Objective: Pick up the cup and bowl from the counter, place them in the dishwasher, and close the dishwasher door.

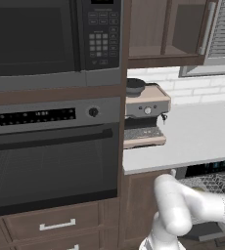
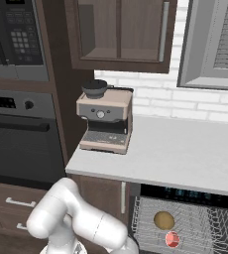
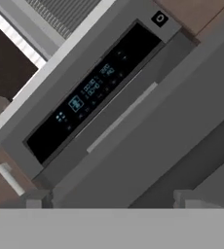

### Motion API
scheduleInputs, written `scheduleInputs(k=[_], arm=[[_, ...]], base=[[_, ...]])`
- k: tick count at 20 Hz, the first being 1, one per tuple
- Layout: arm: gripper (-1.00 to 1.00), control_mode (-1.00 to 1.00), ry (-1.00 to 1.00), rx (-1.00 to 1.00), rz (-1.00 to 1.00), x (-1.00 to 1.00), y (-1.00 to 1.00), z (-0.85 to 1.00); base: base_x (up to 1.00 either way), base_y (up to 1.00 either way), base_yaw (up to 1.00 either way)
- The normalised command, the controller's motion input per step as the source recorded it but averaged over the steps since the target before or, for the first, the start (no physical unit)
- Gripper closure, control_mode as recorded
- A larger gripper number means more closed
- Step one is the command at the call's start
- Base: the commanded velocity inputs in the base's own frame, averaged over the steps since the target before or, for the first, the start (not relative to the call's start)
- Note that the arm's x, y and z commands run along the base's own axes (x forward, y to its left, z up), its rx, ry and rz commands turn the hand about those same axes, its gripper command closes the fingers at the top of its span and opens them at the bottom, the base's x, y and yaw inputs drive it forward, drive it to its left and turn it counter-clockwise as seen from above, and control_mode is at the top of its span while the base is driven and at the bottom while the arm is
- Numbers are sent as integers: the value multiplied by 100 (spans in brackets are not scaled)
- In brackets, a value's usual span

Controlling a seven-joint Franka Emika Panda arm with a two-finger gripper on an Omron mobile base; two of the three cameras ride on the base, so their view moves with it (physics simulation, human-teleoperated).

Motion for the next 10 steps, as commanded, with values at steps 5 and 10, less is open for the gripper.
scheduleInputs(k=[5, 10], arm=[[-100, -100, -5, 6, 2, 41, 24, 0], [-100, -100, 0, 1, 0, 75, 41, 0]], base=[[0, 0, 0], [0, 0, 0]])
